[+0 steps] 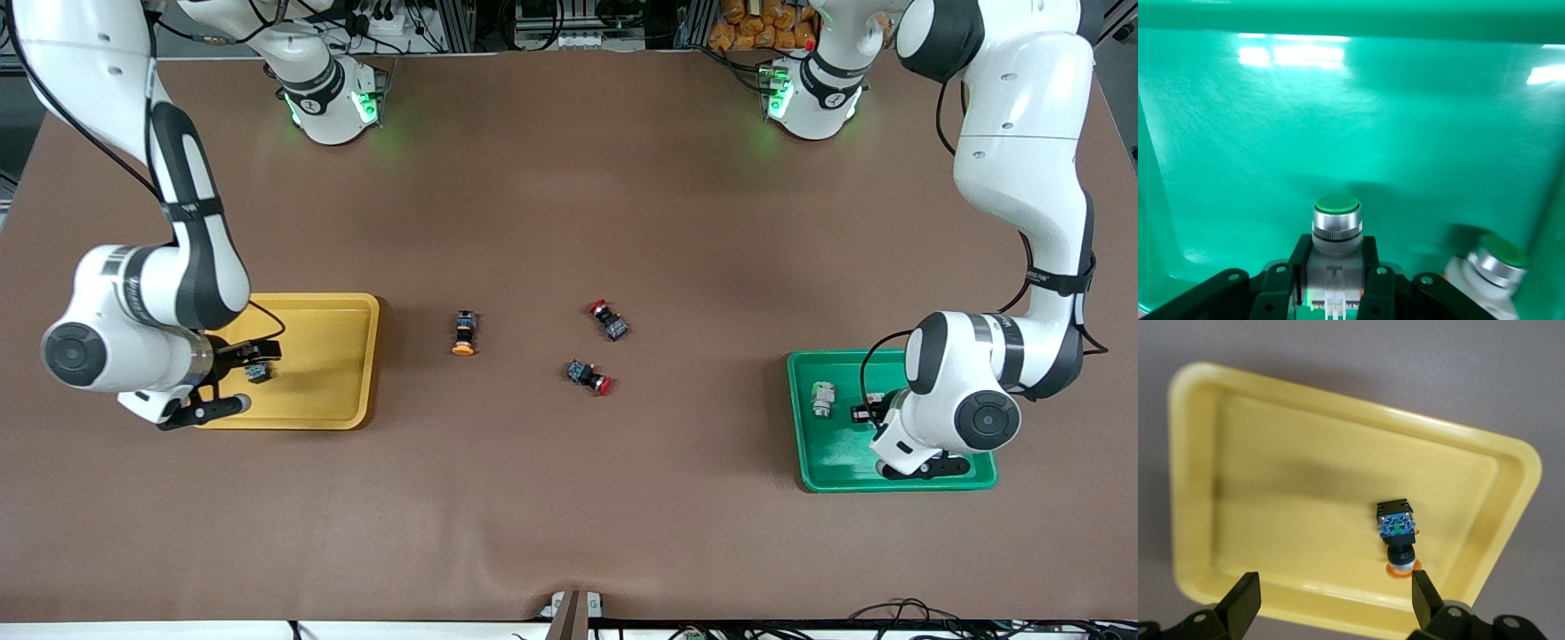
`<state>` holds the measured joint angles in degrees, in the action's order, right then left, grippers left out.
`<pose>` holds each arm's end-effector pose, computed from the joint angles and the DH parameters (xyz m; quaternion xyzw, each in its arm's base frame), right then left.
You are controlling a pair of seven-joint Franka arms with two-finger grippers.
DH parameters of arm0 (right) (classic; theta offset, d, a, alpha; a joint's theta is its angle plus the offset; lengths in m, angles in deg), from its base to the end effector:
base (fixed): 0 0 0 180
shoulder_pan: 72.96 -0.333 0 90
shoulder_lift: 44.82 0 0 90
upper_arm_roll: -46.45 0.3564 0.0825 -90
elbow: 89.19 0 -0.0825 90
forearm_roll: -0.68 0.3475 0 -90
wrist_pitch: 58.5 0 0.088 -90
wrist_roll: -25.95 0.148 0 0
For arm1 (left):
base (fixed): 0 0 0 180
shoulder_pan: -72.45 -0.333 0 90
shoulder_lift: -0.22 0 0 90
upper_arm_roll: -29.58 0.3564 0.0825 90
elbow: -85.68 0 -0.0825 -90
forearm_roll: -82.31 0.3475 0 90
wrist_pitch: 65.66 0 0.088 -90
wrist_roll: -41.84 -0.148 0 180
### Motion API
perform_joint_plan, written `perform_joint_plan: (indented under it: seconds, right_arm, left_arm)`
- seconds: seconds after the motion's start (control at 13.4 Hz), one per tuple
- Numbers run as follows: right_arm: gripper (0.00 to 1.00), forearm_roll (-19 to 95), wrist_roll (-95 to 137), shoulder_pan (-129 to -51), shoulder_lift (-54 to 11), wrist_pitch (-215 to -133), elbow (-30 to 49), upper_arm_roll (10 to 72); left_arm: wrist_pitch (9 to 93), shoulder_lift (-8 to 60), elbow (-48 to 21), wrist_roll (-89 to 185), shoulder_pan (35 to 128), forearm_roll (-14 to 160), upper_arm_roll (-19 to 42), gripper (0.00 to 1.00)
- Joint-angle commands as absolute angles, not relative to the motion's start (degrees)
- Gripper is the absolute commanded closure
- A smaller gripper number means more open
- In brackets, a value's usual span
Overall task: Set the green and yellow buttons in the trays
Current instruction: 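Release the blue button in the yellow tray while the left gripper places green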
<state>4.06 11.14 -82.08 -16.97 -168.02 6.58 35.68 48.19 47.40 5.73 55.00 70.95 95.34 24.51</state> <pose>0.6240 0.0012 0.3251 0.9871 0.1061 -0.1196 0.0011 0.6979 -0.0093 0.2087 -0.9909 -0.0358 0.1024 0.0799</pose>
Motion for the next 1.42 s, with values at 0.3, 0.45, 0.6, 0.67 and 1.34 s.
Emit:
perform_joint_plan:
  seconds: [0.3, 0.45, 0.6, 0.67, 1.34]
  right_arm:
    - [0.00, 5.3, 29.5, -89.6, -16.2, -167.2, 5.4, 35.7]
    - [0.00, 10.1, 33.2, -93.0, -15.8, -167.8, 5.6, 35.7]
    - [0.00, 11.8, 37.5, -96.3, -14.9, -169.9, 5.8, 35.7]
    - [0.00, 11.8, 39.6, -97.6, -14.6, -170.8, 5.8, 35.7]
    - [0.00, 14.9, 47.4, -105.6, -12.0, -177.2, 9.1, 35.7]
  left_arm:
    - [48.6, 46.6, 5.8, 52.9, 70.1, 96.7, 24.2, 0.00]
    - [48.6, 44.9, 6.1, 52.3, 69.6, 96.2, 24.0, 0.00]
    - [47.8, 41.1, 6.3, 52.5, 69.4, 95.4, 23.3, 0.00]
    - [46.7, 38.2, 6.0, 52.5, 69.5, 93.4, 23.3, 0.00]
    - [30.8, 13.3, 4.7, 51.6, 69.4, 77.1, 23.0, 0.00]
